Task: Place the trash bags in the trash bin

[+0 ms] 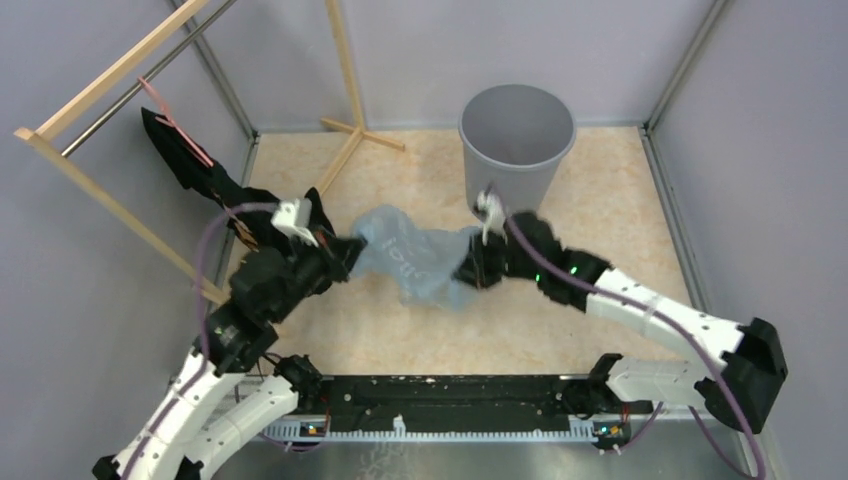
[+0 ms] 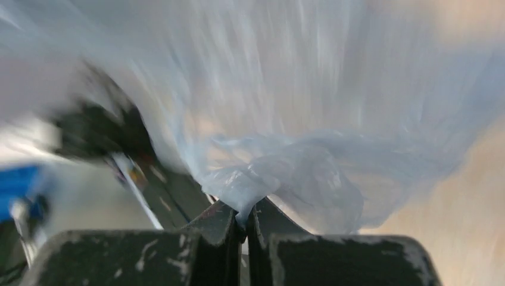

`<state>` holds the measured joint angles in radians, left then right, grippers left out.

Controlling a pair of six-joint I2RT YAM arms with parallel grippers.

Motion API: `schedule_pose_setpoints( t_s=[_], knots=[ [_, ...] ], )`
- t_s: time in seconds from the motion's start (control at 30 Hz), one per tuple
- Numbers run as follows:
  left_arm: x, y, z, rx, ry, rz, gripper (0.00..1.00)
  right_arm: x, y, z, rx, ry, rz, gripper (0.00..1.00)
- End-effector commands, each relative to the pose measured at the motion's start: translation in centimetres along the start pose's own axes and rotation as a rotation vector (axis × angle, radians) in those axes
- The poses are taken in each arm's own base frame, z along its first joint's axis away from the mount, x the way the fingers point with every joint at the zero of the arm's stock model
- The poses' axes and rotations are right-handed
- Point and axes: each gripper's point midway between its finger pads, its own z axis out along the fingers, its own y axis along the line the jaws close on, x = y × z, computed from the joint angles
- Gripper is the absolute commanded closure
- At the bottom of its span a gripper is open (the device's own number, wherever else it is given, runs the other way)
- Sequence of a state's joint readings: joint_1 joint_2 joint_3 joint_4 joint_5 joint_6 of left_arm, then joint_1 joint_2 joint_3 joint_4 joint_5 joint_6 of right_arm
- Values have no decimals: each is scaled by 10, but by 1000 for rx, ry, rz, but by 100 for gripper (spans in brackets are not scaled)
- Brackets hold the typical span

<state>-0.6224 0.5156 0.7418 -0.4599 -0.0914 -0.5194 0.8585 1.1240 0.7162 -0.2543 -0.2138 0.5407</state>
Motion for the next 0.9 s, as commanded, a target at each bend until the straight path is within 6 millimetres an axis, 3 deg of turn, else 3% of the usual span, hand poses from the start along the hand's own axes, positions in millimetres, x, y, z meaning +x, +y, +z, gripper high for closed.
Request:
schedule_pose_setpoints(
  t_s=[0.0, 0.03, 0.1, 0.17, 0.23, 0.33, 0.4, 0.43, 0.47, 0.53, 0.6, 0.73, 0.8, 0.87],
  knots=[
    [-168, -126, -67, 419, -383, 125, 100, -175, 115, -128, -161, -506, -309, 100],
    [-176, -142, -78, 488, -388, 158, 100, -187, 130, -149, -200, -560, -330, 100],
    [-180, -157, -94, 577, -411, 183, 100, -191, 148, -177, -285, -645, -354, 100],
    [-158, -141, -89, 553, -402, 148, 100, -177, 140, -175, -309, -678, -334, 100],
    [-117, -94, -54, 380, -345, 28, 100, -149, 106, -142, -246, -622, -250, 100],
    [-15, -16, -9, 103, -115, -93, 100, -71, 44, -68, -148, -401, -83, 100],
    [37, 10, -3, 29, 15, -120, 100, -17, 19, -36, -142, -256, 20, 100],
    [49, 16, -4, 15, 43, -131, 100, 7, 7, -28, -139, -214, 73, 100],
    [51, 17, -7, 13, 41, -138, 100, 16, 2, -28, -139, -209, 93, 100],
    [27, 9, -13, 46, -41, -127, 100, 6, -1, -40, -107, -263, 75, 100],
    [-20, -12, -22, 113, -177, -79, 100, -33, 7, -68, -54, -367, -19, 100],
    [-126, -84, -39, 290, -354, 99, 100, -128, 54, -142, -7, -529, -226, 100],
    [-158, -123, -57, 415, -360, 161, 100, -158, 85, -177, -52, -586, -293, 100],
    [-171, -147, -73, 521, -380, 211, 100, -168, 112, -204, -154, -658, -339, 100]
  ],
)
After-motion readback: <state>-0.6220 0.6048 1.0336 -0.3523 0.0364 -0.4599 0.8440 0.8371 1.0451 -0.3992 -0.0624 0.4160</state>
